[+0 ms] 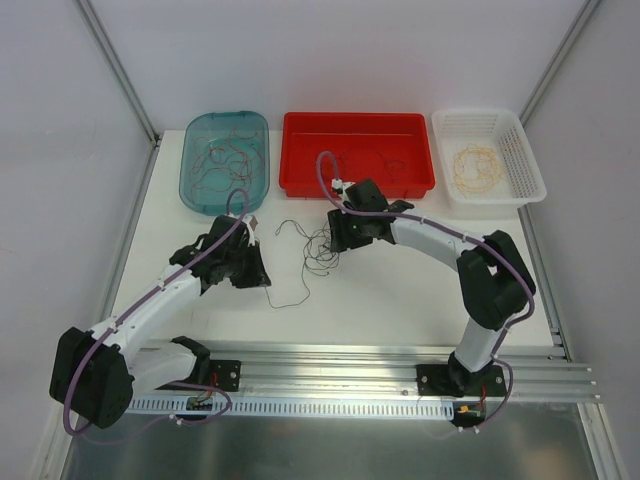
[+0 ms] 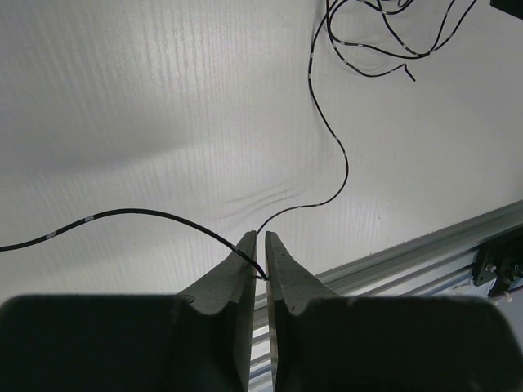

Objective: Untangle the cables

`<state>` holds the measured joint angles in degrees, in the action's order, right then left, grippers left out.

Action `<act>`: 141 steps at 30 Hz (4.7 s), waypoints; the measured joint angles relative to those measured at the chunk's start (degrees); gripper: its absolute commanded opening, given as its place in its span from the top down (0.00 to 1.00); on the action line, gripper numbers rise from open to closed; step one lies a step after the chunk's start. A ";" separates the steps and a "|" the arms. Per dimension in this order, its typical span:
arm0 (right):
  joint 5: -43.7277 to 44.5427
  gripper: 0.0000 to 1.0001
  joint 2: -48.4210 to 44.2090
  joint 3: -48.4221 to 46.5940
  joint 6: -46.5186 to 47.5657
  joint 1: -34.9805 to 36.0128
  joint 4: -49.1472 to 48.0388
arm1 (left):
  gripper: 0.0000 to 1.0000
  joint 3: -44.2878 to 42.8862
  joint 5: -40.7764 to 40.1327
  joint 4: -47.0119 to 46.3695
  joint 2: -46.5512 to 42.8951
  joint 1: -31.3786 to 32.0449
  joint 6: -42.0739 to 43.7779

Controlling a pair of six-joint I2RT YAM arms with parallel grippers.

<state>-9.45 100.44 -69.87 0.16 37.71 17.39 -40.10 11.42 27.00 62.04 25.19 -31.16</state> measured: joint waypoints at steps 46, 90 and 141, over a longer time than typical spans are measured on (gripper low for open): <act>-15.02 0.99 -37.55 -11.82 1.36 -31.91 18.32 | 0.13 1.77 7.15 3.78 -4.02 -44.06 3.48; 4.33 0.44 -30.42 12.35 -1.51 -11.54 13.64 | 0.13 -22.10 -0.22 1.57 17.33 12.46 -0.07; 2.10 0.51 -14.03 22.21 -17.05 -8.04 -5.86 | 1.00 -28.83 -12.28 -9.64 45.03 24.74 17.51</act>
<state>-7.35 86.41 -47.66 -16.88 29.67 11.53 -68.93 -0.86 17.37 107.07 49.93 -13.65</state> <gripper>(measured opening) 0.503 0.007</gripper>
